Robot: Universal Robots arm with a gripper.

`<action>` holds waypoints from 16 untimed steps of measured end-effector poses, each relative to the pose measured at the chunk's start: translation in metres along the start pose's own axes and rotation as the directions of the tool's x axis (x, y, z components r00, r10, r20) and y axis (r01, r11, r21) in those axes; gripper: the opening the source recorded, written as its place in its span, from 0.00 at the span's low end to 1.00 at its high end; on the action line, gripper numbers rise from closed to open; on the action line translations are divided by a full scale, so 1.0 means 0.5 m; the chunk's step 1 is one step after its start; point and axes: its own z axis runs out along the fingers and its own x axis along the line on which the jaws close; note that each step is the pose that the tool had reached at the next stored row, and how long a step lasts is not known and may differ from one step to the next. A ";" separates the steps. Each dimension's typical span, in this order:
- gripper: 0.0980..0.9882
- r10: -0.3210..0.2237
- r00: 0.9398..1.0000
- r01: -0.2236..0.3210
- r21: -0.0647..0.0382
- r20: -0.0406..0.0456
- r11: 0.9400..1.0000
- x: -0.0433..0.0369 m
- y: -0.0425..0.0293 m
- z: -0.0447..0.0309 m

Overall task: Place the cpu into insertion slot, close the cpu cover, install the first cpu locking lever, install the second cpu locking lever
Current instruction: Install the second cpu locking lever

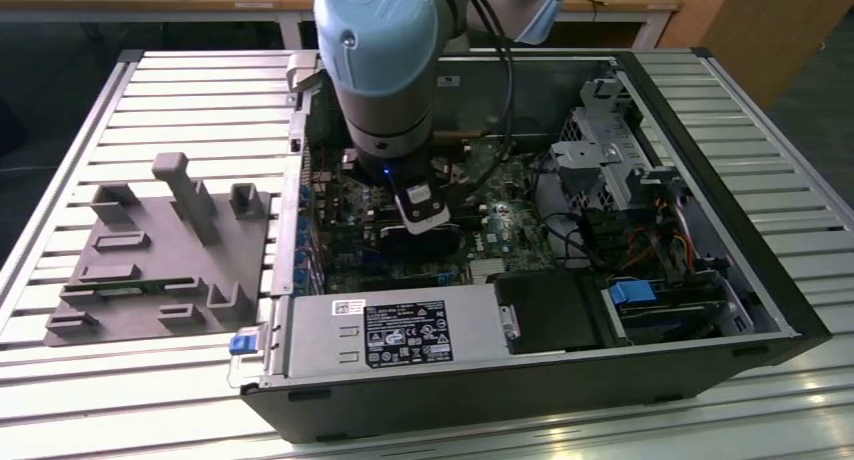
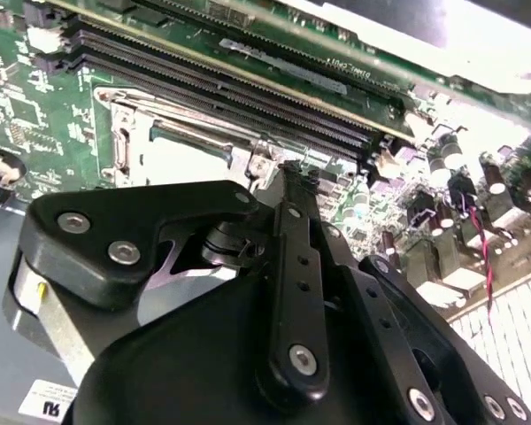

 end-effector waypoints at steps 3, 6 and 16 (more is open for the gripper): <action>0.00 0.000 1.000 0.000 0.029 0.007 1.000 0.000 0.002 -0.006; 0.00 -0.001 1.000 -0.001 0.077 0.018 0.997 -0.001 0.003 -0.008; 0.00 0.002 1.000 -0.004 0.086 0.018 0.996 -0.042 0.012 -0.004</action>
